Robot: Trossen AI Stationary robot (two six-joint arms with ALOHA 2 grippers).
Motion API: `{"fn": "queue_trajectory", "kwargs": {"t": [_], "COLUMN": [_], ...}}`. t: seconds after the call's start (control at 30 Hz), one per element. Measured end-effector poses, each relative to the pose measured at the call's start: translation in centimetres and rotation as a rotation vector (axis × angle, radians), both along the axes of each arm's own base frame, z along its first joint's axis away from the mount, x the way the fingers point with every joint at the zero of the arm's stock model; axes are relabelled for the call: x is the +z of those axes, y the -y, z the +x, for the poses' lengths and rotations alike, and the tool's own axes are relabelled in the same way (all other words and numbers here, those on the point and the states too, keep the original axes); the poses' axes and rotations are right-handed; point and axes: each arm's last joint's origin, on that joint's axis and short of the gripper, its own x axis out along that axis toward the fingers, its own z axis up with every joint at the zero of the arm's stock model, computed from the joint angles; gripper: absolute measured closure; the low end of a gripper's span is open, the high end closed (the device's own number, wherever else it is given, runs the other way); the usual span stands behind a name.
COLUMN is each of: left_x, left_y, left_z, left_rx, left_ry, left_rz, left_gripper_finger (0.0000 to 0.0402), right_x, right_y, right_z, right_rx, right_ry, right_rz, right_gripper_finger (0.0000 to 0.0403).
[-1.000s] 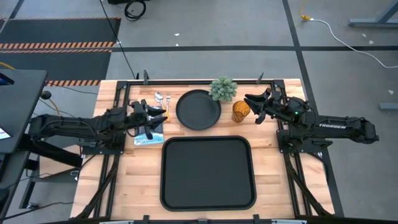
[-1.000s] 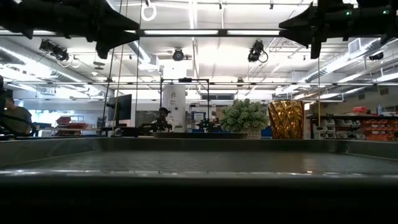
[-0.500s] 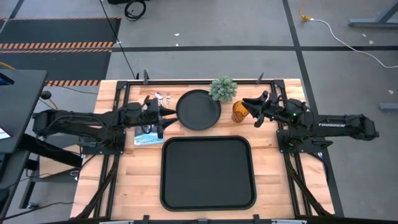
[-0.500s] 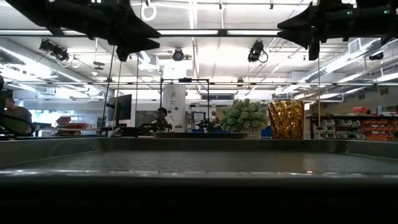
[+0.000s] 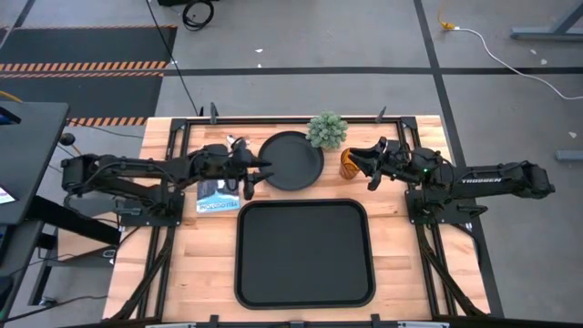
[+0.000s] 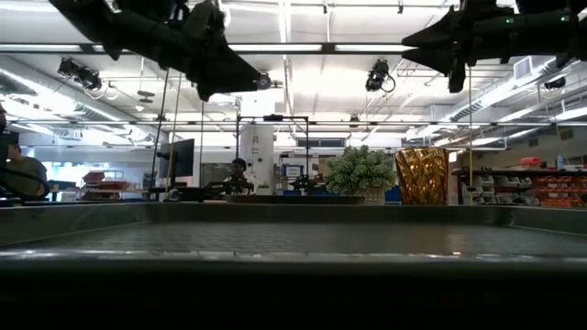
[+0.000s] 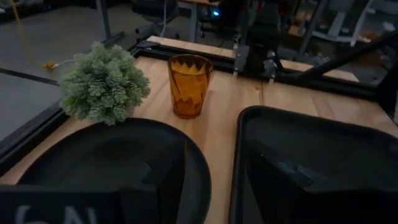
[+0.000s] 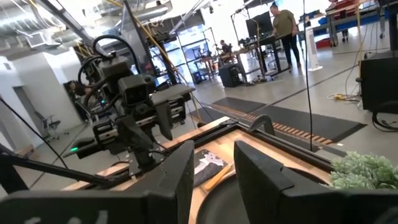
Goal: Pick and place plate/cup/fork/spoon on tray
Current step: Put the orange glass on the black tray
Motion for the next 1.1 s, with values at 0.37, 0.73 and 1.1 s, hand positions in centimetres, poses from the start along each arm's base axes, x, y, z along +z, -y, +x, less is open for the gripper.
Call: {"fn": "queue_trajectory", "kwargs": {"t": [0.37,0.73,1.1], "left_x": [1.4,1.3,0.2], "left_y": [-0.9,-1.6,-2.9], "left_z": [4.6,9.9,14.9], "left_rx": [-0.082,-0.223,-0.239], "left_ry": [-0.120,-0.165,-0.184], "left_rz": [0.063,0.061,0.118], "left_gripper_finger": [0.0228,0.0228,0.0227], "right_x": [0.0,0.0,2.4], "right_y": [0.0,-0.1,0.2], "right_z": [0.0,0.0,-0.1], "right_rx": [0.001,0.030,-0.074], "right_ry": [-0.008,-0.006,-0.261], "right_rz": [-0.013,-0.002,0.029], "right_gripper_finger": [0.0282,0.0282,0.0282]}}
